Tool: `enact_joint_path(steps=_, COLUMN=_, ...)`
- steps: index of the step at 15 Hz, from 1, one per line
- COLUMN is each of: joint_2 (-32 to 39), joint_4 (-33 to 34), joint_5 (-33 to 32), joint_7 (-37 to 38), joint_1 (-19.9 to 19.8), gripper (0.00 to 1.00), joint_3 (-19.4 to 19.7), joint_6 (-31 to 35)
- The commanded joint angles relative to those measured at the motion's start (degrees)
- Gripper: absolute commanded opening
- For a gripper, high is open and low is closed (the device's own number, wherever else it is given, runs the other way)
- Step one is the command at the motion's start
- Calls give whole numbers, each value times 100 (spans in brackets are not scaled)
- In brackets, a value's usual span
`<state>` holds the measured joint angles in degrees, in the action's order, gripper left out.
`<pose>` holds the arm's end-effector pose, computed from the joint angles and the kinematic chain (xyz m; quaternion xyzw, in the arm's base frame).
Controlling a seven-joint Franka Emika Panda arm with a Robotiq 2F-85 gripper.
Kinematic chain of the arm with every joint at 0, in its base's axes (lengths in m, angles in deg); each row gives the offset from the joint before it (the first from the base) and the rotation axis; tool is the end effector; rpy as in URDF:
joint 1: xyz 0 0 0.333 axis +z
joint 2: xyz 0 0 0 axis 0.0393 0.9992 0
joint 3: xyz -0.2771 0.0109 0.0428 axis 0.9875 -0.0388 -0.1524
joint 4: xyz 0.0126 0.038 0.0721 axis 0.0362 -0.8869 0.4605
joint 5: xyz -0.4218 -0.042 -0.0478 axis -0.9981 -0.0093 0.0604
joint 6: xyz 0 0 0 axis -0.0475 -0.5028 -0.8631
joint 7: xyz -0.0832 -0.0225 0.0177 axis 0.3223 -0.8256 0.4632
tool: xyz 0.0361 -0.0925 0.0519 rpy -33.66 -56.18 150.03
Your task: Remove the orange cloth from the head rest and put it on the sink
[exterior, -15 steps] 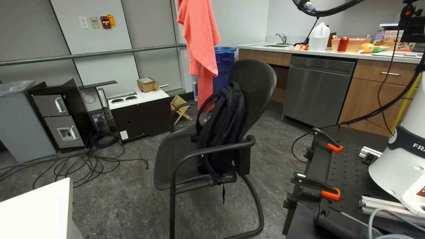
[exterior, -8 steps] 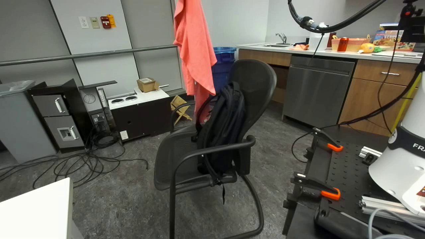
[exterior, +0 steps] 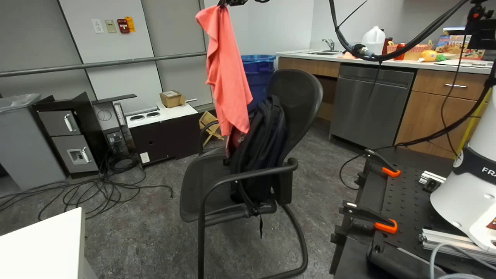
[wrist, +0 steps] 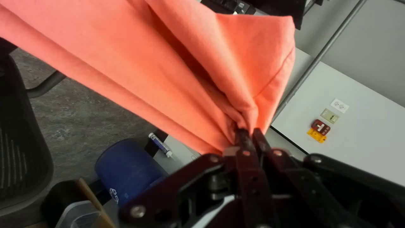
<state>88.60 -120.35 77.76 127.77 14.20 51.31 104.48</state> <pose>0.6483 -0.1096 0.4665 -0.7127 0.5153 -0.4409 0.1790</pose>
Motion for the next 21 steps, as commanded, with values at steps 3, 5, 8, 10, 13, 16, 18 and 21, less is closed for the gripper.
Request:
enact_joint_path(steps=3, joint_2=730, joint_4=153, joint_5=-157, joint_7=161, joint_1=104, gripper=1, joint_3=190, joint_6=-18)
enact_joint_path(steps=5, joint_2=975, joint_4=181, joint_5=-179, joint_7=169, joint_1=141, gripper=1, joint_3=249, joint_6=-35)
enact_joint_path(steps=8, joint_2=1277, joint_4=229, joint_5=-273, joint_7=176, joint_1=256, gripper=29, joint_3=445, joint_6=-109)
enact_joint_path(steps=10, joint_2=1417, joint_4=257, joint_5=-311, joint_7=176, joint_1=334, gripper=36, joint_3=582, joint_6=-144)
enact_joint_path(steps=13, joint_2=1565, joint_4=321, joint_5=-322, joint_7=149, joint_1=404, gripper=61, joint_3=746, joint_6=-216)
enact_joint_path(steps=16, joint_2=1642, joint_4=353, joint_5=-303, joint_7=97, joint_1=397, gripper=82, joint_3=847, joint_6=-274)
enact_joint_path(steps=18, joint_2=1607, joint_4=335, joint_5=-325, joint_7=6, joint_1=353, gripper=98, joint_3=875, joint_6=-371)
enact_joint_path(steps=21, joint_2=1457, joint_4=345, joint_5=-494, joint_7=-164, joint_1=359, gripper=100, joint_3=996, joint_6=-922)
